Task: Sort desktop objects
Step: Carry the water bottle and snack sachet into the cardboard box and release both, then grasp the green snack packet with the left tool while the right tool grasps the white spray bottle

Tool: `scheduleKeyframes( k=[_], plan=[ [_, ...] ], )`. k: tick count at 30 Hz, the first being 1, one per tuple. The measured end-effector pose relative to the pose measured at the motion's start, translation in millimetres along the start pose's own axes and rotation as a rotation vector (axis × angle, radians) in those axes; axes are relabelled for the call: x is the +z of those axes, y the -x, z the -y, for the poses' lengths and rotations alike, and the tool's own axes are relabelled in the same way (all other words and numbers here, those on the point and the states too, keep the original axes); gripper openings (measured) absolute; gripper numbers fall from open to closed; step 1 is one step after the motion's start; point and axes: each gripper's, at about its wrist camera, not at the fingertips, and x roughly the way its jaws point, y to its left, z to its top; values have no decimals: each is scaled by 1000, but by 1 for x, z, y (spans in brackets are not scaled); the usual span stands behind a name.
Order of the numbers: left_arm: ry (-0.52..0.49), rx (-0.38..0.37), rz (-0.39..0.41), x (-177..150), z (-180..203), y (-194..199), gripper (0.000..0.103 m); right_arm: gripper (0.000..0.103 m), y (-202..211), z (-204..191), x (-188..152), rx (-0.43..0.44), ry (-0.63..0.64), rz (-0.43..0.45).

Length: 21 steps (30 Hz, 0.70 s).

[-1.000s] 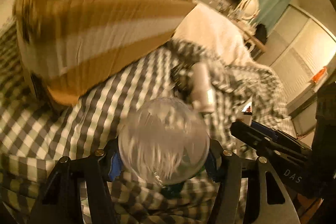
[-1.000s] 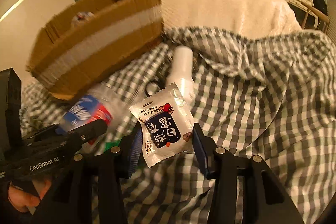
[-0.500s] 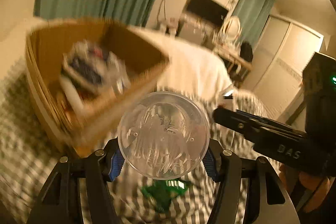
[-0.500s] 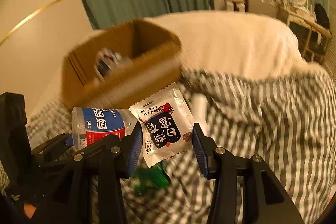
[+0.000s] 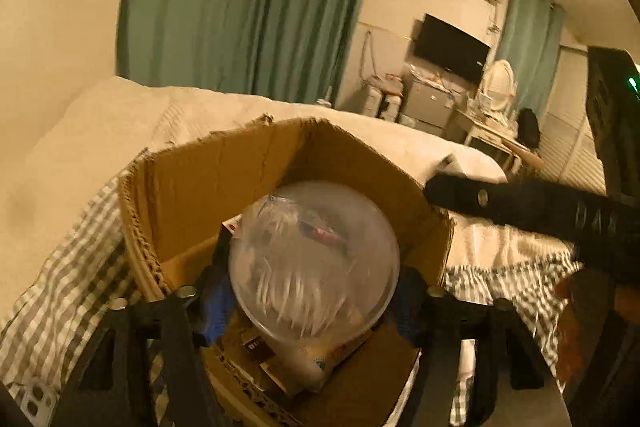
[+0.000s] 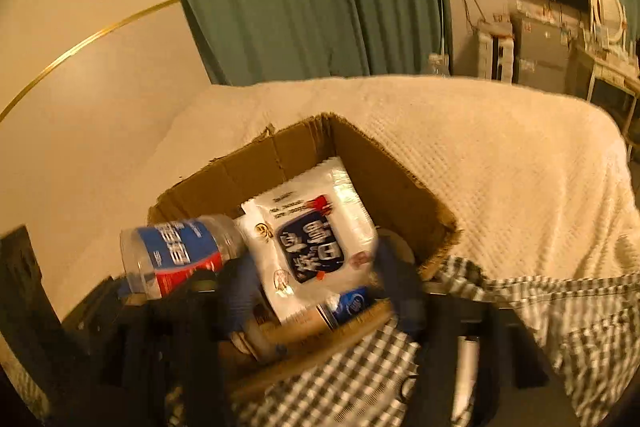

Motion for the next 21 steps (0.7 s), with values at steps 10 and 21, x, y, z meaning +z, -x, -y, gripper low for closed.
scheduleKeyframes(
  k=[10,21],
  plan=[
    [-25,-40,27,-17,5,26,103,83,47,31,-27,-69,-36,55],
    [-254,-230,-171,-98,92,43,103,83,105,97,-121,-208,-102,19]
  ],
)
